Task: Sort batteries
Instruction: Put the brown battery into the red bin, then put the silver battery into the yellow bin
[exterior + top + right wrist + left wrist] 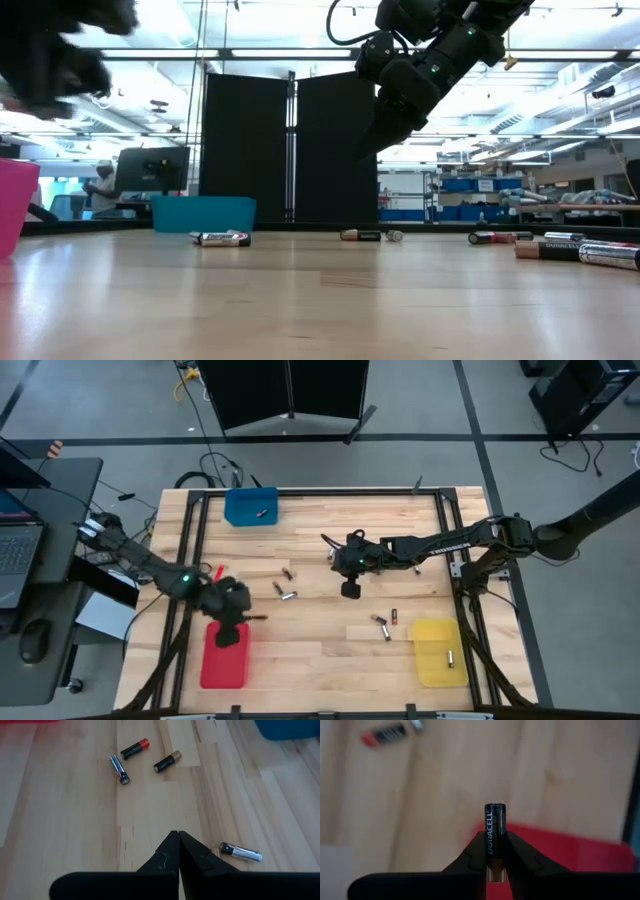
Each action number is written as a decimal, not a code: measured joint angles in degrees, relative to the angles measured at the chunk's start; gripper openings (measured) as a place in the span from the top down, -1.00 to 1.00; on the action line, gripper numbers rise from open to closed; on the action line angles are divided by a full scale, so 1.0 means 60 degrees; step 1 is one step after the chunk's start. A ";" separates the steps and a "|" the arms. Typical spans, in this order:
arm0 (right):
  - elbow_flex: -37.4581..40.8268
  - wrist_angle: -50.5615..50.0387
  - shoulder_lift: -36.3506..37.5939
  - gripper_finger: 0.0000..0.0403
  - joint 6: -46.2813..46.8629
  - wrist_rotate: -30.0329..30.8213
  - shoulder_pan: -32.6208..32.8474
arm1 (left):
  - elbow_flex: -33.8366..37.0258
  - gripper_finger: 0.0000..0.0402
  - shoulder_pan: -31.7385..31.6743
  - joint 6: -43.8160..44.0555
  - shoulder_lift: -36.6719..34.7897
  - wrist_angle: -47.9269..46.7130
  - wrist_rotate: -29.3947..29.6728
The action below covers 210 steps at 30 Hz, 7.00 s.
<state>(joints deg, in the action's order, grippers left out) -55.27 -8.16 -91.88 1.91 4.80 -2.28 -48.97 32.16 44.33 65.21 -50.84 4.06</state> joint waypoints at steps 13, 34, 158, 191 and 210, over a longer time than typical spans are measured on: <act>0.0000 0.0004 0.0000 0.96 0.0000 0.0003 0.0000 | 0.1236 0.76 0.2665 0.2604 0.0609 0.1380 -0.0158; 0.0004 0.0146 0.0000 0.96 0.0004 0.0003 0.0007 | 0.1964 0.76 0.2663 0.2122 0.2518 0.3101 -0.0192; 0.2703 -0.8153 0.3123 0.90 0.6959 -0.0567 -0.2654 | 0.4608 0.98 -0.7486 -0.8824 0.2514 1.7304 -0.4837; 0.4352 -0.6189 0.3333 0.39 0.7253 -0.0204 -0.3213 | 0.4612 0.98 -0.7486 -0.8617 0.2510 1.7276 -0.4793; 0.3326 -0.7508 0.3640 0.71 0.7258 -0.0515 -0.2923 | 0.4619 0.98 -0.7486 -0.8253 0.2506 1.7206 -0.4405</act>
<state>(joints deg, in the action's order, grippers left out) -35.31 -53.21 -70.04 45.46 1.71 -19.82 -21.26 -12.75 -5.19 80.25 52.40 -22.37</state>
